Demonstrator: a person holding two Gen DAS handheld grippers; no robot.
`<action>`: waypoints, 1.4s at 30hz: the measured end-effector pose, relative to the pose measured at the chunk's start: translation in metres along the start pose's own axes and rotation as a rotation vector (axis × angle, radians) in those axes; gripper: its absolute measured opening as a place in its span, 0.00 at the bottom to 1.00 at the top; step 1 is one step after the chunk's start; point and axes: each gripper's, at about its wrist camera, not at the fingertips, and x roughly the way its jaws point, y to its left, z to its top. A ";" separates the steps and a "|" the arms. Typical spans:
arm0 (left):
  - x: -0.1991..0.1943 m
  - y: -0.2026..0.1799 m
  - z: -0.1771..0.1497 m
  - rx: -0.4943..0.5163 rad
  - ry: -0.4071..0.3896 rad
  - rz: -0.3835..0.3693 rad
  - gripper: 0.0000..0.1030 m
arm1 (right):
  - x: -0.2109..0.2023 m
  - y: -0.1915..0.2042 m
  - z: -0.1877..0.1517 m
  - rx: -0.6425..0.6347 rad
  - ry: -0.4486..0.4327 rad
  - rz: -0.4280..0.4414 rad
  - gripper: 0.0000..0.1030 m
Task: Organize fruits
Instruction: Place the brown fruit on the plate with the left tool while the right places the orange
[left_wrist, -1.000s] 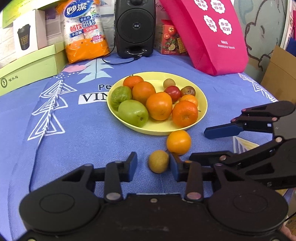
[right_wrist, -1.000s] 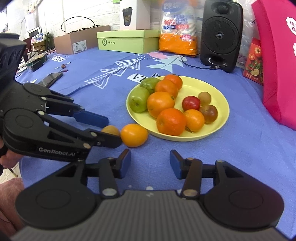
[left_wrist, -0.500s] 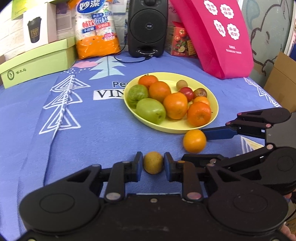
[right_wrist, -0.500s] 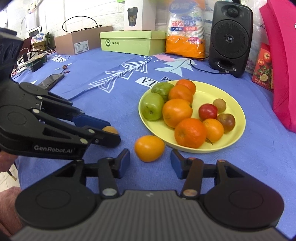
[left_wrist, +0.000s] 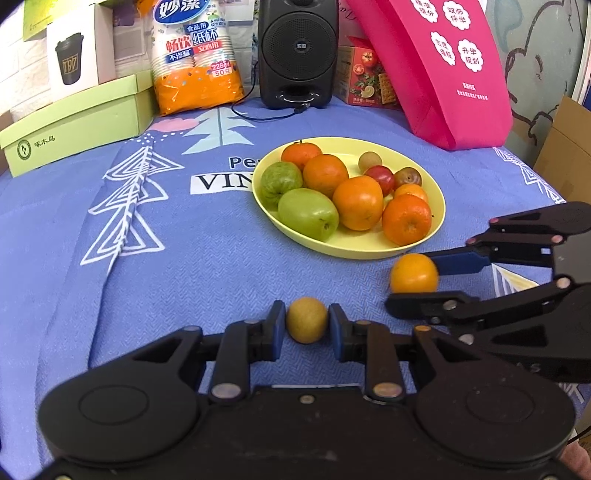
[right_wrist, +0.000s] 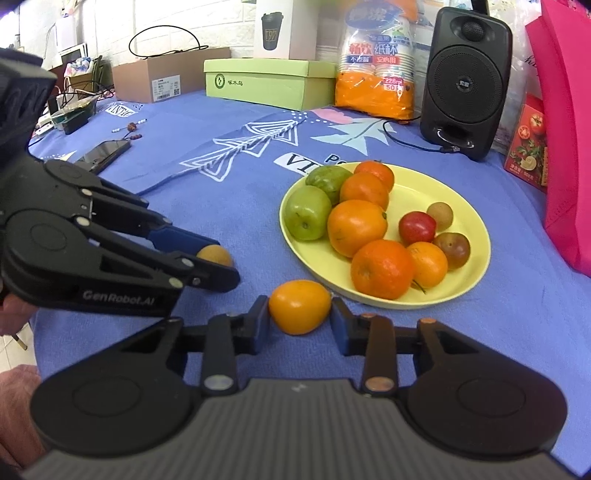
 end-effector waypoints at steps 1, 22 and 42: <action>0.000 -0.001 0.001 0.003 0.002 0.004 0.24 | -0.002 -0.001 -0.001 0.004 0.000 -0.001 0.34; -0.037 -0.017 0.020 0.043 -0.058 -0.007 0.23 | -0.054 -0.033 -0.033 0.085 -0.022 -0.056 0.34; 0.098 -0.023 0.159 0.015 0.006 -0.046 0.68 | 0.008 -0.074 0.048 0.034 -0.069 -0.073 0.34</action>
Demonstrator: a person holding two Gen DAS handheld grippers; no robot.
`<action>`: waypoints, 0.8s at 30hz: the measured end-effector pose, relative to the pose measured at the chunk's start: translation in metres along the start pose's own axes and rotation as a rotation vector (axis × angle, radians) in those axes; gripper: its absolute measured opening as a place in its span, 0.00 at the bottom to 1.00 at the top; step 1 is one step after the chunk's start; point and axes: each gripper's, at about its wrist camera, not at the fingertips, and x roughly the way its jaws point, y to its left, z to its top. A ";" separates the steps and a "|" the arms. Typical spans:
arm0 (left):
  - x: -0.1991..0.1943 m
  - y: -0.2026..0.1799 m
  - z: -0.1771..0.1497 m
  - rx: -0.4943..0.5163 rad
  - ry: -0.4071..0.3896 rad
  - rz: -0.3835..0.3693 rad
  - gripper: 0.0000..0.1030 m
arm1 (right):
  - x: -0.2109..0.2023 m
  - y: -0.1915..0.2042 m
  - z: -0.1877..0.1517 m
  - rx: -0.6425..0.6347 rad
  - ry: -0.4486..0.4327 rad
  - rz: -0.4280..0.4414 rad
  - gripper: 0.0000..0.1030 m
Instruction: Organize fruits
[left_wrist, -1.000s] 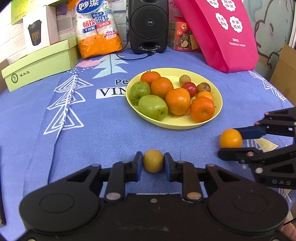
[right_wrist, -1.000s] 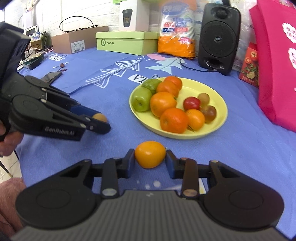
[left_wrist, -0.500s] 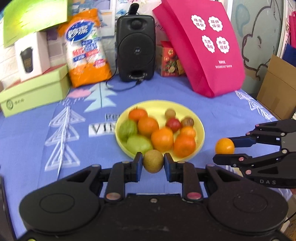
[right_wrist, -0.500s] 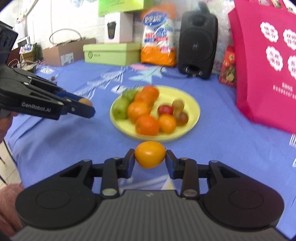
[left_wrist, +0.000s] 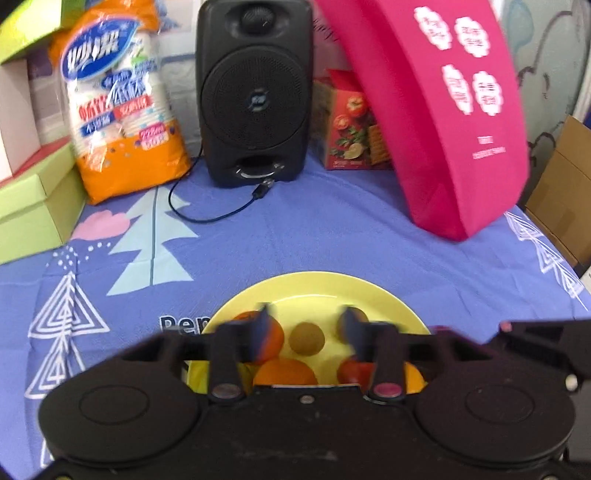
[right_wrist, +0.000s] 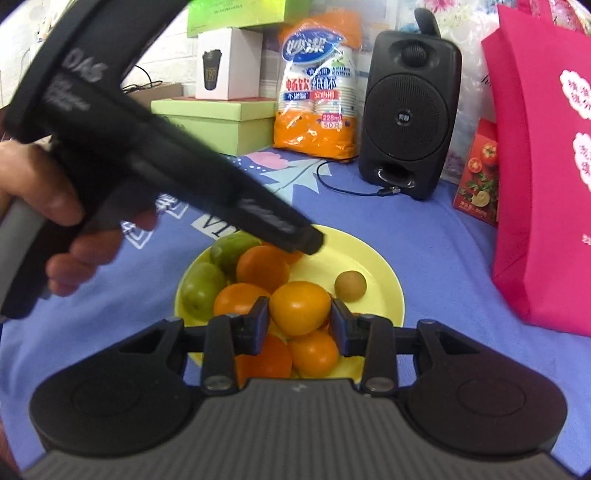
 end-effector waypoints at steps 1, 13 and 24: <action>0.002 0.003 0.000 -0.016 -0.003 0.016 0.76 | 0.003 -0.001 0.000 0.000 0.007 0.001 0.35; -0.065 0.035 -0.040 -0.125 -0.092 0.080 0.97 | -0.045 -0.009 -0.025 0.059 -0.042 0.008 0.57; -0.139 0.023 -0.084 -0.158 -0.141 0.271 1.00 | -0.101 -0.025 -0.039 0.326 -0.127 -0.139 1.00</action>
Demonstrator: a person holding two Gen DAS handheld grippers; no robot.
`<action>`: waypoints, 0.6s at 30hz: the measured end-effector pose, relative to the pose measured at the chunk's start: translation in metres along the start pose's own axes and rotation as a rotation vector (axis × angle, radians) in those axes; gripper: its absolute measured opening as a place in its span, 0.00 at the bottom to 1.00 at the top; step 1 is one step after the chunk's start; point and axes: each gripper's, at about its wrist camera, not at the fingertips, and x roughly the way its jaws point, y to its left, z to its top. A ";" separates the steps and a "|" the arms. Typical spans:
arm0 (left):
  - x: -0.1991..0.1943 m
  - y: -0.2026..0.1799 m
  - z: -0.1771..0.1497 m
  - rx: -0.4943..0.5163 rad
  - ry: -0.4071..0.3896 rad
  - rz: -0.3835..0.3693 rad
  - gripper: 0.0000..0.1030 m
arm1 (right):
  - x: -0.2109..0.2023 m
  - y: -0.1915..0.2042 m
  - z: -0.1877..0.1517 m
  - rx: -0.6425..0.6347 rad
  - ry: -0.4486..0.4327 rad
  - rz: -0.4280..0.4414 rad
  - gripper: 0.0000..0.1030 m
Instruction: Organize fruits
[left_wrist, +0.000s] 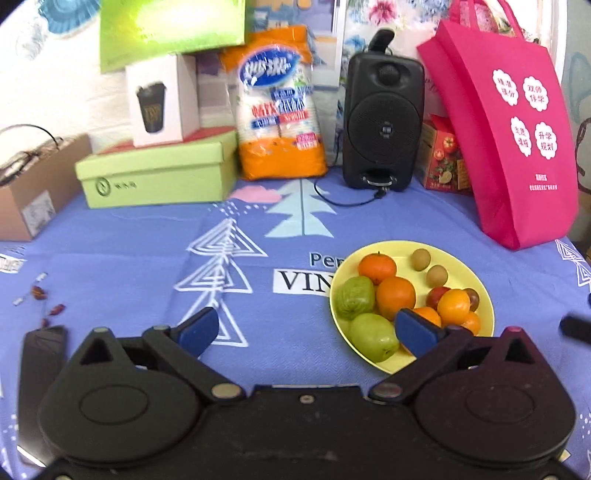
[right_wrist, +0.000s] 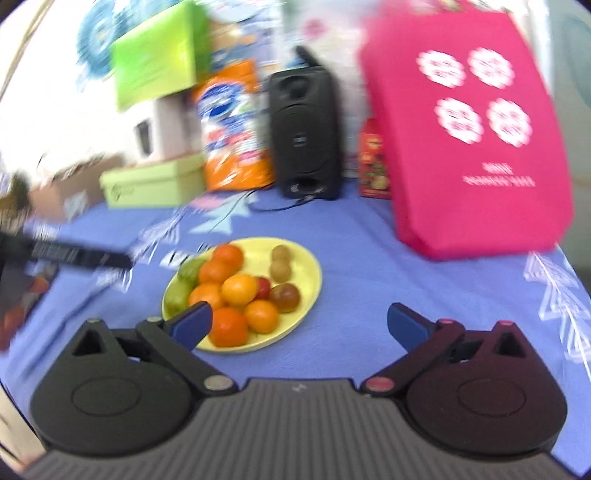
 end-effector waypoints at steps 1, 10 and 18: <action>-0.007 -0.001 0.000 0.003 -0.013 0.016 1.00 | -0.004 -0.004 0.003 0.039 -0.010 -0.014 1.00; -0.066 -0.021 -0.004 0.024 -0.103 0.169 1.00 | -0.077 -0.015 0.033 0.241 -0.252 -0.148 1.00; -0.102 -0.026 -0.035 -0.008 -0.107 0.132 1.00 | -0.089 0.039 0.005 -0.002 -0.198 -0.291 1.00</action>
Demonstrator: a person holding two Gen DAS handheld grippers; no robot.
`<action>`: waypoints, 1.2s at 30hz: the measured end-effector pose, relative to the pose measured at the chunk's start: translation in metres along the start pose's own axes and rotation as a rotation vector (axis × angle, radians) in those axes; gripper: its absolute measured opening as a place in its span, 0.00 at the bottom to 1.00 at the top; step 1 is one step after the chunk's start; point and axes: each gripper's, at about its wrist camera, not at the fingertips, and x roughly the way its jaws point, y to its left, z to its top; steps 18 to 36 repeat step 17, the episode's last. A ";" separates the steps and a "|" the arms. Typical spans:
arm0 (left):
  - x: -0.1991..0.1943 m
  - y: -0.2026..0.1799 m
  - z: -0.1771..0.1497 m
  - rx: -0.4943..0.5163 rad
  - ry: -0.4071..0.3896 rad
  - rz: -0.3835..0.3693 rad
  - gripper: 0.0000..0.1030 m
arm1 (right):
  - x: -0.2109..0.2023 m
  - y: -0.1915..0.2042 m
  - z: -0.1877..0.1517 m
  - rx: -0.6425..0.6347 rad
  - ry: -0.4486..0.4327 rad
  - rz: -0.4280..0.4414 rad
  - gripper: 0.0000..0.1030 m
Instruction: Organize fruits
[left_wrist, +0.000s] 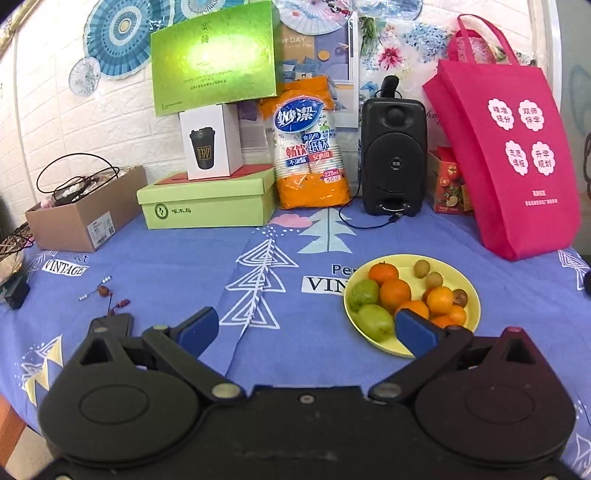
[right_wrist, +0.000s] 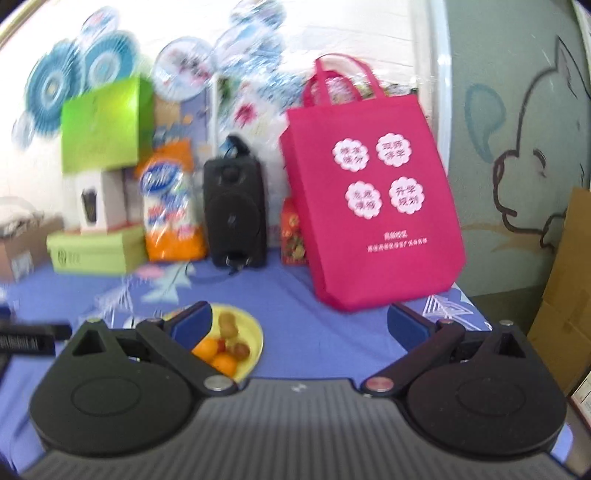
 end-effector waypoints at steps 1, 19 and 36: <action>-0.004 0.001 -0.004 -0.003 0.000 -0.001 1.00 | -0.002 0.002 -0.006 -0.013 0.012 0.010 1.00; -0.057 -0.012 -0.039 0.001 -0.093 -0.068 1.00 | -0.032 -0.005 -0.036 -0.016 0.039 0.049 1.00; -0.057 -0.012 -0.039 0.001 -0.093 -0.068 1.00 | -0.032 -0.005 -0.036 -0.016 0.039 0.049 1.00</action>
